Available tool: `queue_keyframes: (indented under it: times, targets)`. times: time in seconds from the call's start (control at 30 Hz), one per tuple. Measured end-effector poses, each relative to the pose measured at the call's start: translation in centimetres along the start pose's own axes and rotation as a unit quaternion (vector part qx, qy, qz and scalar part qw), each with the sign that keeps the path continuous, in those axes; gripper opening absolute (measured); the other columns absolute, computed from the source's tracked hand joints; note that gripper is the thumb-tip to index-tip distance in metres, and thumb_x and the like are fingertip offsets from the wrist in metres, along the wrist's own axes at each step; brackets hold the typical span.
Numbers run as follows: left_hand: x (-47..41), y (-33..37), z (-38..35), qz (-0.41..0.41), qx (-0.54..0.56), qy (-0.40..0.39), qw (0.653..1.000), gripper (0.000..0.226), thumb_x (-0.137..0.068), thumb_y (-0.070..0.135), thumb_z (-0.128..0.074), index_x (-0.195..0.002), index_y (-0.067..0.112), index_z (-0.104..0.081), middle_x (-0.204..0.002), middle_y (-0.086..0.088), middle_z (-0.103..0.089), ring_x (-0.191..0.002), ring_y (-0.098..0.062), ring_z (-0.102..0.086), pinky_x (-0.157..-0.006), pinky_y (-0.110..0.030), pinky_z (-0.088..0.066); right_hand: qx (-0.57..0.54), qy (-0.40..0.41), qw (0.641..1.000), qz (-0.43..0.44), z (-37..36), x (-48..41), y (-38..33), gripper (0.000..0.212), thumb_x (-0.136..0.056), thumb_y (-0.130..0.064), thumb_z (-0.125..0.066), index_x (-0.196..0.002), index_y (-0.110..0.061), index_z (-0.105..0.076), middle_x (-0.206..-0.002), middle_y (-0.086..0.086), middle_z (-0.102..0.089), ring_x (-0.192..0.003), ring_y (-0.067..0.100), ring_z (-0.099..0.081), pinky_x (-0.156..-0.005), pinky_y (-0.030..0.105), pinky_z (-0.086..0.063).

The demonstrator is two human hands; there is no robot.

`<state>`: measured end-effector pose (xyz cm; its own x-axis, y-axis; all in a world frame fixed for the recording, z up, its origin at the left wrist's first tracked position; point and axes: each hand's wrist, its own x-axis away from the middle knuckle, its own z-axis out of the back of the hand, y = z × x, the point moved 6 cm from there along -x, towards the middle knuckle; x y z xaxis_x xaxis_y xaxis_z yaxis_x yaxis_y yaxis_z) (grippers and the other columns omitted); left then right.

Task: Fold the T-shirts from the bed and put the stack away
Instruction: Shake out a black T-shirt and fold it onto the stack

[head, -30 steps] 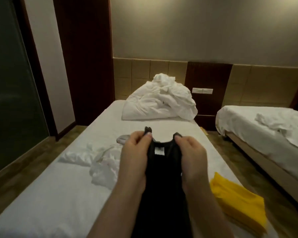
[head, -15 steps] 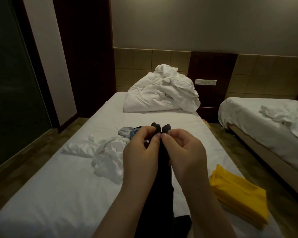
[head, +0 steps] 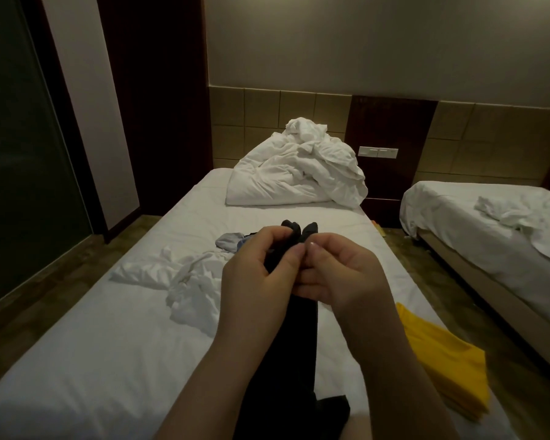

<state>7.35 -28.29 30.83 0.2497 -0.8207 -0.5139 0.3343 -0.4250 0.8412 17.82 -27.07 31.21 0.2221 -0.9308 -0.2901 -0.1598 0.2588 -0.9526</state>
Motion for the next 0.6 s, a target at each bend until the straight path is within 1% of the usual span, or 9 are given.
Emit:
queue_keyframes:
  times: [0.07,0.17,0.23,0.3,0.33,0.4,0.47,0.53,0.6]
  targets:
    - [-0.1,0.0,0.1,-0.008,0.004,-0.011,1.0,0.021,-0.088,0.021,-0.058,-0.083,0.041,-0.058,-0.085,0.018,-0.067,-0.083,0.005,-0.061,-0.075,-0.013,-0.049,0.048,0.023,0.998,0.024,0.6,-0.2,-0.2,0.026,-0.095,-0.01,-0.049,-0.076,-0.019,-0.064,-0.062,-0.006,-0.069,-0.061,0.006,-0.067,-0.054,0.014,-0.05]
    - [-0.1,0.2,0.1,-0.022,0.01,-0.019,1.0,0.027,-0.089,0.016,-0.056,-0.081,0.041,-0.058,-0.086,0.027,-0.064,-0.083,0.009,-0.06,-0.072,-0.007,-0.046,0.175,0.071,0.975,0.121,1.8,-0.3,-1.1,0.014,-0.086,-0.021,-0.063,-0.074,-0.027,-0.064,-0.064,-0.012,-0.067,-0.065,0.0,-0.063,-0.057,0.01,-0.047]
    - [-0.1,0.3,0.2,-0.033,0.01,-0.024,0.999,0.027,-0.089,0.016,-0.056,-0.081,0.041,-0.059,-0.087,0.026,-0.064,-0.084,0.008,-0.06,-0.074,-0.008,-0.047,0.231,0.078,0.956,0.16,2.5,-0.4,-1.5,0.005,-0.084,-0.028,-0.067,-0.083,-0.028,-0.062,-0.073,-0.018,-0.063,-0.079,-0.006,-0.059,-0.064,0.007,-0.045]
    - [-0.3,0.7,0.3,-0.051,-0.001,-0.042,0.998,0.03,-0.09,0.014,-0.054,-0.079,0.043,-0.057,-0.085,0.03,-0.063,-0.084,0.011,-0.058,-0.073,-0.006,-0.045,0.317,0.034,0.929,0.188,2.4,-0.9,-2.0,0.011,-0.086,-0.037,-0.061,-0.096,-0.037,-0.056,-0.094,-0.027,-0.056,-0.1,-0.01,-0.049,-0.078,0.002,-0.04]
    - [-0.5,1.0,0.4,-0.06,-0.009,-0.056,0.997,0.032,-0.091,0.013,-0.054,-0.078,0.043,-0.056,-0.082,0.033,-0.062,-0.083,0.013,-0.057,-0.071,-0.004,-0.043,0.353,0.005,0.916,0.192,2.3,-1.3,-2.2,0.011,-0.087,-0.038,-0.059,-0.095,-0.042,-0.053,-0.098,-0.029,-0.053,-0.104,-0.011,-0.046,-0.081,0.0,-0.035]
    - [-0.9,1.5,0.5,-0.073,-0.028,-0.082,0.994,0.033,-0.091,0.013,-0.053,-0.076,0.043,-0.054,-0.077,0.037,-0.06,-0.081,0.015,-0.056,-0.069,-0.002,-0.041,0.39,-0.03,0.901,0.187,2.3,-1.7,-2.7,0.015,-0.086,-0.034,-0.061,-0.087,-0.045,-0.05,-0.094,-0.027,-0.054,-0.101,-0.012,-0.045,-0.079,-0.003,-0.031]
    - [-1.4,1.8,0.7,-0.076,-0.041,-0.097,0.991,0.031,-0.091,0.015,-0.052,-0.076,0.043,-0.054,-0.076,0.038,-0.059,-0.081,0.015,-0.055,-0.069,-0.001,-0.04,0.389,-0.043,0.903,0.176,2.6,-2.0,-3.3,0.015,-0.08,-0.035,-0.064,-0.08,-0.041,-0.05,-0.085,-0.021,-0.058,-0.094,-0.011,-0.049,-0.076,-0.002,-0.033]
    - [-1.8,1.8,0.9,-0.076,-0.041,-0.097,0.991,0.029,-0.091,0.016,-0.052,-0.077,0.042,-0.055,-0.076,0.037,-0.059,-0.081,0.015,-0.055,-0.069,-0.001,-0.039,0.367,-0.059,0.912,0.173,2.7,-2.1,-3.6,0.014,-0.079,-0.038,-0.066,-0.078,-0.038,-0.053,-0.077,-0.013,-0.061,-0.084,-0.005,-0.054,-0.073,0.004,-0.04]
    - [-2.0,1.8,1.0,-0.082,-0.045,-0.093,0.991,0.03,-0.091,0.016,-0.053,-0.077,0.043,-0.054,-0.075,0.037,-0.06,-0.082,0.015,-0.055,-0.071,-0.001,-0.039,0.324,-0.083,0.929,0.16,2.6,-2.3,-3.7,0.01,-0.082,-0.045,-0.06,-0.078,-0.036,-0.058,-0.078,-0.012,-0.063,-0.076,0.0,-0.057,-0.068,0.011,-0.045]
